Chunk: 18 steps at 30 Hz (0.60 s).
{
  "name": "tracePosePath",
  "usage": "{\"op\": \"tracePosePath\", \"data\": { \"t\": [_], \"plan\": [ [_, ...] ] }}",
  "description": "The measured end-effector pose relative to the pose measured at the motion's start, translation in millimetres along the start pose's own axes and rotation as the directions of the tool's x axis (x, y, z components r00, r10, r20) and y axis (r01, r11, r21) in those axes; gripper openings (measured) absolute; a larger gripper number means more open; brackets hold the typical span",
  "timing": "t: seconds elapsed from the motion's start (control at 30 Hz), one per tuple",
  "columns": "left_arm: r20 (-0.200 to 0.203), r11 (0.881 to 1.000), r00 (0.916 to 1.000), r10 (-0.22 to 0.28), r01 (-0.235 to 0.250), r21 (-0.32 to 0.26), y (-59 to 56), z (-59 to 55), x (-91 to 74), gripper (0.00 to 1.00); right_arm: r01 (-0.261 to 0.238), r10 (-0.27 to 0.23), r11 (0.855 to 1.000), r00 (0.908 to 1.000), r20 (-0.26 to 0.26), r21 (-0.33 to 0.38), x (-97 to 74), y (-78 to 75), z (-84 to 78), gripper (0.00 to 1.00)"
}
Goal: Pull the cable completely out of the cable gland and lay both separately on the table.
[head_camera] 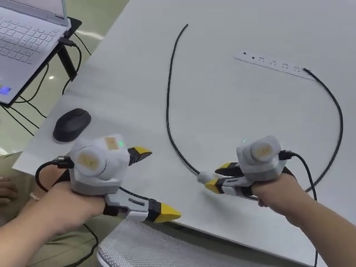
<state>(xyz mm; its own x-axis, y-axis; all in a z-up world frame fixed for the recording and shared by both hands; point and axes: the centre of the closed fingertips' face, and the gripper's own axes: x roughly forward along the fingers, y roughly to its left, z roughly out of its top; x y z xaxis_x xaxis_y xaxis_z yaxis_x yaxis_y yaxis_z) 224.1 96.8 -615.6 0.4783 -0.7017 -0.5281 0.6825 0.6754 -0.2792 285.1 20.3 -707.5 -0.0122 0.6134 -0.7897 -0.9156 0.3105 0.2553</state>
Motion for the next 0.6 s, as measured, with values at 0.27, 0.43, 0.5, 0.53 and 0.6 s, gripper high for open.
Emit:
{"op": "tracePosePath", "data": {
  "t": [0.27,0.43,0.5,0.53,0.6],
  "plan": [
    [-0.007,1.000,1.0000,-0.003,0.003,-0.004,0.2,-2.2,-3.3,0.94,-0.008,0.008,1.000,0.9999,-0.007,-0.025,6.1,2.0,-0.4,0.15],
    [-0.007,1.000,1.0000,-0.006,0.006,-0.005,0.0,-3.2,-4.2,0.94,-0.006,0.006,0.999,1.0000,-0.008,-0.033,8.5,2.0,-0.1,0.09],
    [-0.008,1.000,0.9999,-0.008,0.008,-0.005,-0.4,-3.5,-4.8,0.94,-0.007,0.007,1.000,0.9999,-0.008,-0.030,9.1,1.6,-0.7,0.09],
    [-0.003,1.000,1.0000,-0.009,0.009,-0.007,-0.8,-2.9,-5.2,0.94,-0.008,0.008,1.000,0.9999,-0.008,-0.026,9.2,1.5,-0.9,0.09],
    [-0.001,1.000,0.9999,-0.010,0.010,-0.010,-0.6,-3.4,-5.6,0.93,-0.008,0.008,1.000,0.9999,-0.009,-0.025,9.1,2.1,-0.6,0.09]
  ]
}}
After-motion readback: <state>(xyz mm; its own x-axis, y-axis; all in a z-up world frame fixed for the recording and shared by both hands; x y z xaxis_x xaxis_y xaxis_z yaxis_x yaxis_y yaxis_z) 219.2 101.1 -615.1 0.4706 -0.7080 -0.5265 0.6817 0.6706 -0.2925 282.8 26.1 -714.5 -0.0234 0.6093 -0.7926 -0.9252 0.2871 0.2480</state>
